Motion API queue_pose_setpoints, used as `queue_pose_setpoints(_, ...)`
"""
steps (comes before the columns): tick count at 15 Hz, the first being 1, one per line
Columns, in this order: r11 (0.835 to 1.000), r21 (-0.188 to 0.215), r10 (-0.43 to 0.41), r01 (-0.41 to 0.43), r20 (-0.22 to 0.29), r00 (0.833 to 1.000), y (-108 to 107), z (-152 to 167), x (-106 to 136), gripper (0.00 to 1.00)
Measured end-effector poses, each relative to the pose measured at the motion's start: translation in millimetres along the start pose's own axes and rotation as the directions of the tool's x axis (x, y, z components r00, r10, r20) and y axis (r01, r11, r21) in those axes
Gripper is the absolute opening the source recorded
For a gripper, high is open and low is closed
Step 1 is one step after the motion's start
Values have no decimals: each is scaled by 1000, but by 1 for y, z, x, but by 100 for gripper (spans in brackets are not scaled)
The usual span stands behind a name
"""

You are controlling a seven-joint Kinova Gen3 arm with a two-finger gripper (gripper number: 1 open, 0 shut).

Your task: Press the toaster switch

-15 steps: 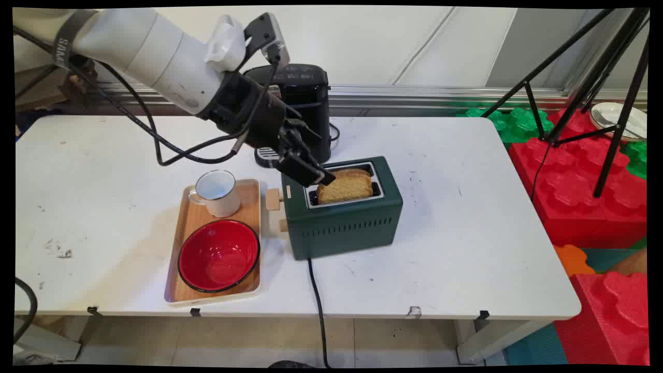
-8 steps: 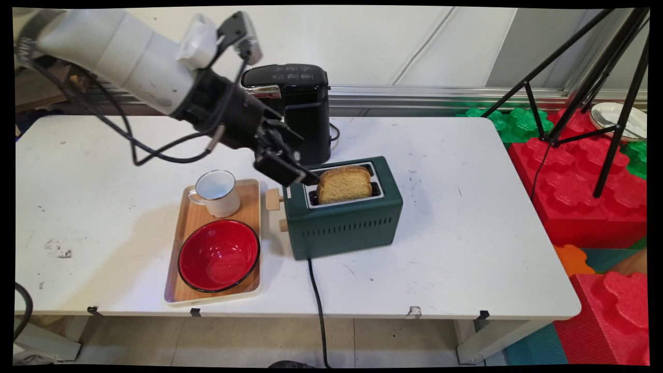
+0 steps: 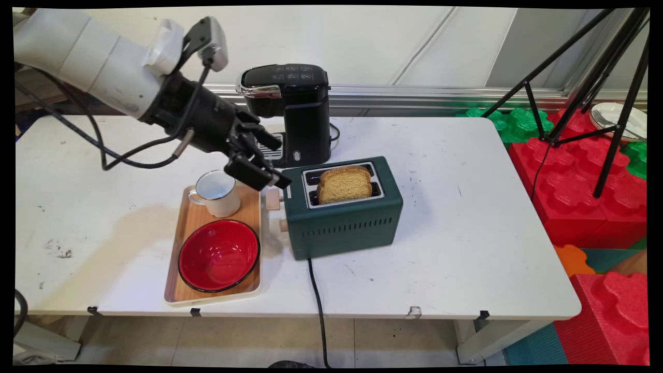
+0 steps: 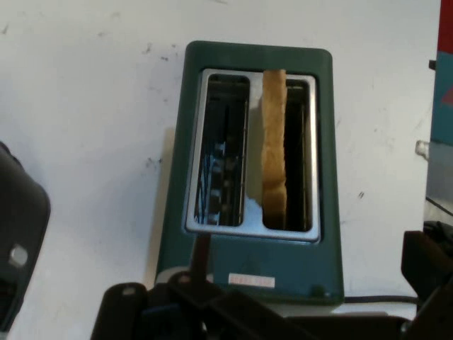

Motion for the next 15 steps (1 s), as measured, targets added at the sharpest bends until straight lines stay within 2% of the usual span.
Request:
queue_pose_setpoints(11, 1000, 1, 5, -5, -17, 1000, -4, -3, -39, 100)
queue_pose_setpoints(12, 1000, 1, 6, -6, -17, 1000, -4, -3, -40, 0)
queue_pose_setpoints(15, 1000, 4, 12, -12, -18, 1000, -4, -4, -47, 0)
